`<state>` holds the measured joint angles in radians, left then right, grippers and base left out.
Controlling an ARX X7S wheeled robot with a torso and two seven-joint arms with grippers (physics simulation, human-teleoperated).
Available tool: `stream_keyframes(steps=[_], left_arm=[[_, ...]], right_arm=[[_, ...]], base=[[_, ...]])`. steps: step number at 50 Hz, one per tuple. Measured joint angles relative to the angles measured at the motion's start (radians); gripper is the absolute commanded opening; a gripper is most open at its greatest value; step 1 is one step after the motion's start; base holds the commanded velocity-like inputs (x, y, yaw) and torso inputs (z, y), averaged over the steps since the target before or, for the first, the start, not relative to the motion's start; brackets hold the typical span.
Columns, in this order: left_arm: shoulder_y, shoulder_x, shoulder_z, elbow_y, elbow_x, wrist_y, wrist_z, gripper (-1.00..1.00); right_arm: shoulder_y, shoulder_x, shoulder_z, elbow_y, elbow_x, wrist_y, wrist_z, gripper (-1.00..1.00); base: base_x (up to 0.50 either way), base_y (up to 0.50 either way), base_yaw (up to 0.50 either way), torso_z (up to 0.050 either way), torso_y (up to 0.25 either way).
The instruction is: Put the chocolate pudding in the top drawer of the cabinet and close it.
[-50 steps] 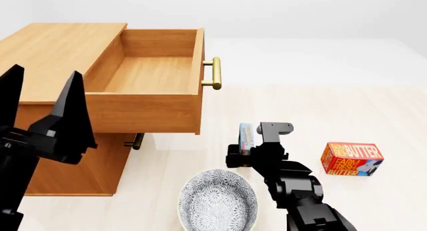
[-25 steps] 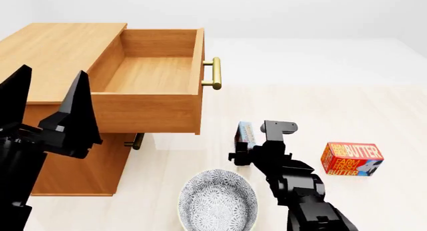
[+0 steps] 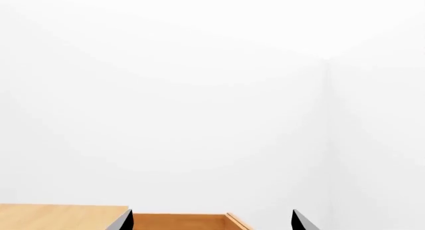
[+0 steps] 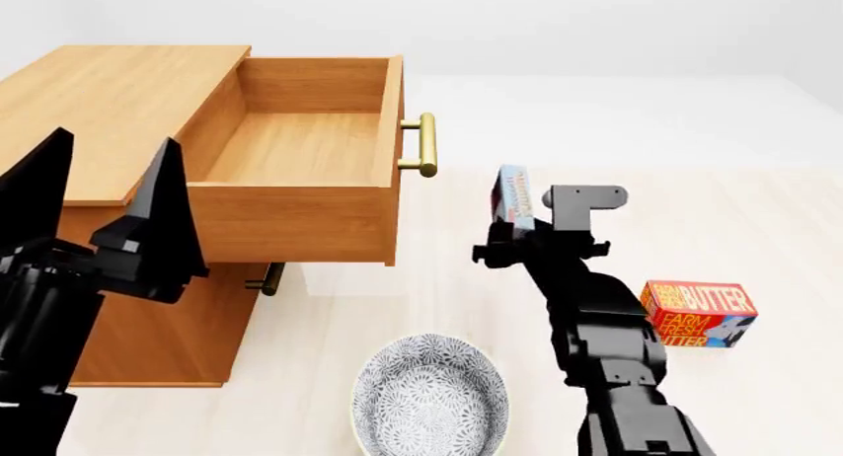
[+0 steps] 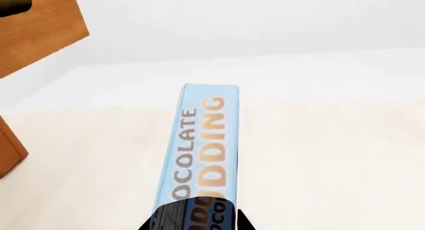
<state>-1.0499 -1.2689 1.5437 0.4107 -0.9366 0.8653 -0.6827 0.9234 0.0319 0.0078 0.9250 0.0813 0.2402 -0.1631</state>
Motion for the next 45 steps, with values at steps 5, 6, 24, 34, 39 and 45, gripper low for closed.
stream_keyframes(steps=[5,6,24,34,39,45], left_arm=[[0.005,0.000,-0.002,-0.002,0.002,0.004,0.001,1.00],[0.006,0.001,-0.003,-0.004,0.002,0.005,0.001,1.00],[0.029,-0.007,-0.010,-0.005,0.008,0.025,0.002,1.00],[0.044,-0.019,-0.014,0.001,0.013,0.039,0.000,1.00],[0.054,-0.036,-0.014,0.017,0.020,0.047,-0.005,1.00],[0.064,-0.054,-0.015,0.032,0.024,0.056,-0.009,1.00]], right_arm=[[-0.042,0.011,-0.002,-0.183,0.008,0.066,0.003,-1.00],[-0.049,0.013,-0.002,-0.219,0.011,0.079,0.004,-1.00],[-0.109,0.041,-0.027,-0.694,0.059,0.250,0.011,-1.00],[-0.104,0.044,-0.058,-0.820,0.084,0.283,0.008,-1.00],[-0.091,0.042,-0.077,-0.859,0.098,0.289,0.001,-1.00],[-0.074,0.034,-0.102,-0.887,0.118,0.287,-0.011,-1.00]], base=[[0.00,0.00,0.00,0.000,0.000],[0.00,0.00,0.00,0.000,0.000],[0.00,0.00,0.00,0.000,0.000],[0.00,0.00,0.00,0.000,0.000],[0.00,0.00,0.00,0.000,0.000],[0.00,0.00,0.00,0.000,0.000]])
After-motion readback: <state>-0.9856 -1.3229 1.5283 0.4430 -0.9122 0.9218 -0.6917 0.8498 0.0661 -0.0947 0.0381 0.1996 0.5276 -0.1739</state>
